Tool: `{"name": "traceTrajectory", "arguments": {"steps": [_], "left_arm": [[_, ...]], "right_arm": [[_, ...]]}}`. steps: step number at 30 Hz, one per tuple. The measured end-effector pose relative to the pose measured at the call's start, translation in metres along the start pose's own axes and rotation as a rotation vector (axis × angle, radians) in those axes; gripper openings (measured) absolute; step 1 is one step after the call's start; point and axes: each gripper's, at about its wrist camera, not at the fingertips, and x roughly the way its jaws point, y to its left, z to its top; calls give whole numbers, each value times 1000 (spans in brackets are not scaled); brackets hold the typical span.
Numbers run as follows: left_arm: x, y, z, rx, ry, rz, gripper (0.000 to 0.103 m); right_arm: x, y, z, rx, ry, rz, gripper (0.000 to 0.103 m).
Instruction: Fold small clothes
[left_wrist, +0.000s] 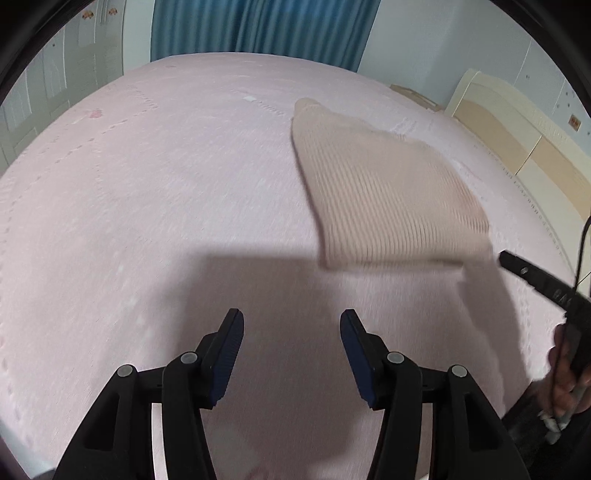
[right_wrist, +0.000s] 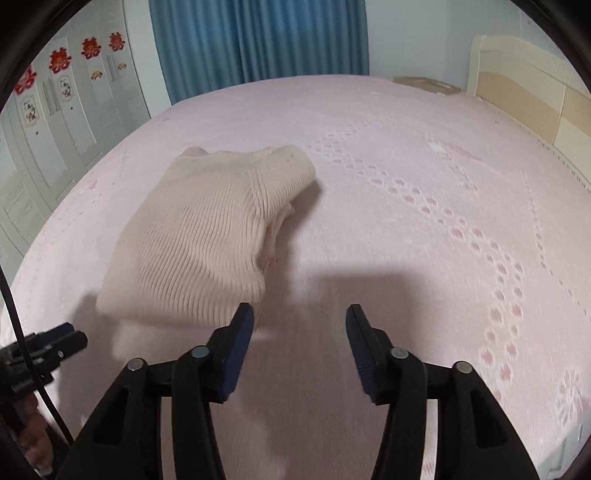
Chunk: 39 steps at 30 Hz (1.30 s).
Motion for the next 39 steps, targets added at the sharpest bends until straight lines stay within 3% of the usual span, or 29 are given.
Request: {"name": "traceTrajectory", "arguments": {"steps": [7, 11, 13, 14, 20, 30, 39], "left_arm": [[-75, -20, 9, 5, -54, -1, 52], [-136, -53, 16, 69, -145, 37, 55], [-158, -66, 19, 101, -175, 66, 65], [-170, -72, 21, 115, -197, 73, 71], [-215, -91, 19, 131, -259, 84, 82], [-243, -104, 2, 120, -290, 99, 83], [-251, -107, -5, 125, -314, 119, 83]], "right_arm": [[-67, 9, -4, -4, -7, -11, 56], [-128, 24, -4, -17, -121, -47, 88], [-154, 27, -5, -2, -166, -45, 95], [-168, 28, -6, 4, -177, -34, 95], [-215, 37, -12, -7, -203, -47, 102], [-262, 42, -21, -29, -242, -86, 103], [-271, 40, -20, -11, -234, -84, 103]]}}
